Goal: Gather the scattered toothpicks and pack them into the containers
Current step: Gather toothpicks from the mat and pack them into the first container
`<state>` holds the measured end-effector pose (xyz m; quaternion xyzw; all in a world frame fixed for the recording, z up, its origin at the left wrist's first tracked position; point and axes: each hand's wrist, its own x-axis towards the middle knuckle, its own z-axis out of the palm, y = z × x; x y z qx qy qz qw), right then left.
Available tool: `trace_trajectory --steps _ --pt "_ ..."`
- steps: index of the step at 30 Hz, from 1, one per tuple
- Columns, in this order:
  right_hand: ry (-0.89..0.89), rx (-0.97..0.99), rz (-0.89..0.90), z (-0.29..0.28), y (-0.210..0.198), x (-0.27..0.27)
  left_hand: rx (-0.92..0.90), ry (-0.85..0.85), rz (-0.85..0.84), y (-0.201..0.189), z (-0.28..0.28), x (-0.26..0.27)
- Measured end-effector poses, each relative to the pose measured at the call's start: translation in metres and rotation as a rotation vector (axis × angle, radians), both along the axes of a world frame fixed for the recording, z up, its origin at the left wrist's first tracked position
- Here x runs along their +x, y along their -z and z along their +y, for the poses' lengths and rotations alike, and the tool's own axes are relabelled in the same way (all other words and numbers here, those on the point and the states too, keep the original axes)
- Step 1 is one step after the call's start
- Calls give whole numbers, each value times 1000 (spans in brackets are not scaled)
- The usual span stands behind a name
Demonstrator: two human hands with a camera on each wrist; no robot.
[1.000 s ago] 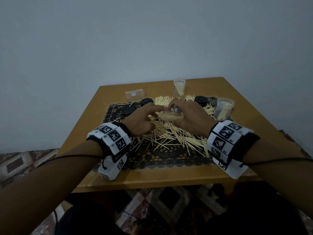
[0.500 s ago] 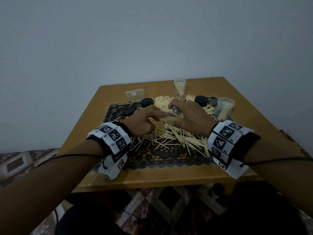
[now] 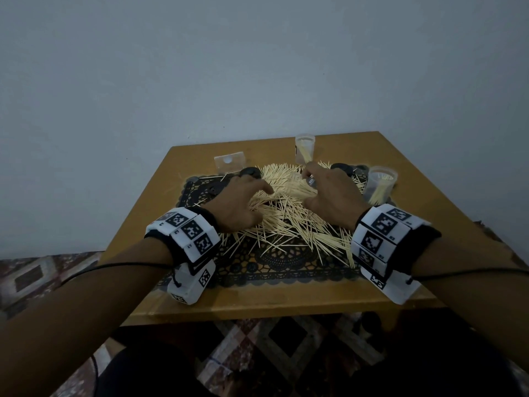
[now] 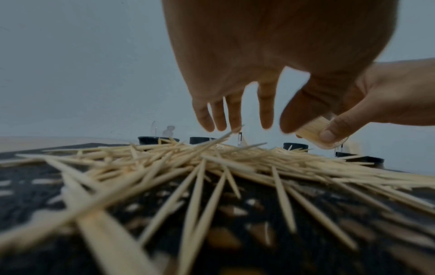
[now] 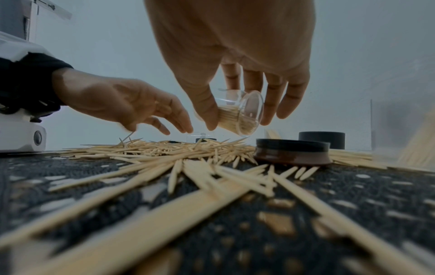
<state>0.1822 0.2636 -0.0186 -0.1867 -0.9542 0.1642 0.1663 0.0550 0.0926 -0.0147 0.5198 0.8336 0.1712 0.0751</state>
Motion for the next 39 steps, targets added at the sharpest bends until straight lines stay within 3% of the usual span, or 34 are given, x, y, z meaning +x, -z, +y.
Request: trace_trajectory --steps 3,5,9,14,20,30,39 --pt "-4 0 -10 0 0 -1 -325 81 79 -1 -2 0" --pt "-3 4 -12 0 -1 0 -393 94 83 -1 -5 -2" --pt "-20 -10 -14 -1 -1 1 -367 100 16 -2 -9 -6" --pt "-28 -16 -14 -1 -2 1 -290 168 233 2 2 -5" --pt "-28 -14 -12 -1 -2 1 -262 253 367 -1 18 -14" --pt "-42 -14 -5 0 -2 1 -265 309 377 -1 19 -19" --pt "-36 -30 -11 0 -1 0 -268 372 532 3 17 -19"
